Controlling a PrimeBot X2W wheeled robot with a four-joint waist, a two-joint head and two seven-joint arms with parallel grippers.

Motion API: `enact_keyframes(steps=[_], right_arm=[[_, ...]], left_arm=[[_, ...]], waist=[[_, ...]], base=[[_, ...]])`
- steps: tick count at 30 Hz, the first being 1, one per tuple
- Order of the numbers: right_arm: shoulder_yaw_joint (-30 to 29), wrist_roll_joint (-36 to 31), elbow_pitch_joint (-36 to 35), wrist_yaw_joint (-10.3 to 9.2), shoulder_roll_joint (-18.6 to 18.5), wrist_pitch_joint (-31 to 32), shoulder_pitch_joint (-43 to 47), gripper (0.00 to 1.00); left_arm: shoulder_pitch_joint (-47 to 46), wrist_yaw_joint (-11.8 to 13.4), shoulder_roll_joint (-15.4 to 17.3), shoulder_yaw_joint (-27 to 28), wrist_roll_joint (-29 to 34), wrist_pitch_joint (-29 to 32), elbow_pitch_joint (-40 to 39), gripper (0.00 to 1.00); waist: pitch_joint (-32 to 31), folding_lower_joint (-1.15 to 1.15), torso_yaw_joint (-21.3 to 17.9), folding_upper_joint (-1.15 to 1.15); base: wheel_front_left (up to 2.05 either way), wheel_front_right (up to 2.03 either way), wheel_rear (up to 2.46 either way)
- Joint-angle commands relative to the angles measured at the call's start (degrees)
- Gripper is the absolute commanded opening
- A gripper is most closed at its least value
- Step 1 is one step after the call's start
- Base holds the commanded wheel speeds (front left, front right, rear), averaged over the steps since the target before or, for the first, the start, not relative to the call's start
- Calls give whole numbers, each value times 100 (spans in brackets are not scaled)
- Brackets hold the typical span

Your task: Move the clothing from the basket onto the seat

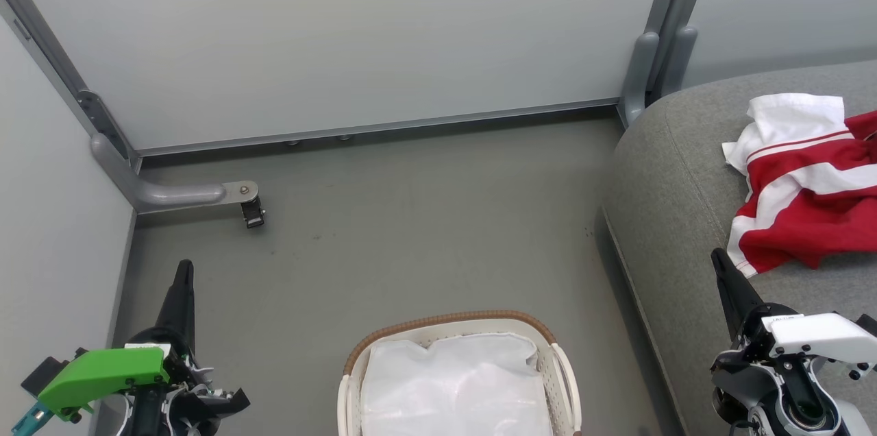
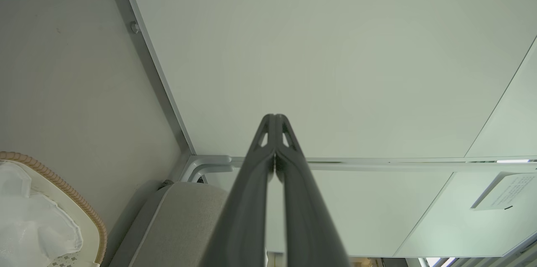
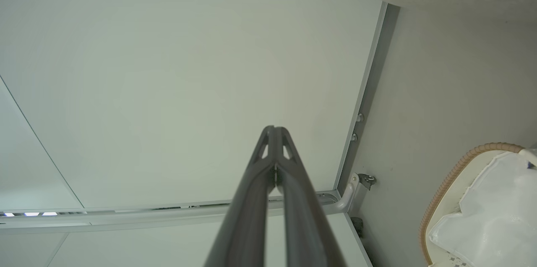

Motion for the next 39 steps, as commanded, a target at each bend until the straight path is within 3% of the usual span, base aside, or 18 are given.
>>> enact_keyframes(steps=[1,39], right_arm=[[-9,21,-14,-1,-17,15,53,0],[-8,22,-15,-1,-17,14,53,0]], left_arm=[[-67,-28,38,13,-18,23,-21,0],[-67,-28,38,12,-19,22,-20,0]], waist=[[0,0,0,39],[0,0,0,39]], base=[[0,0,0],[0,0,0]])
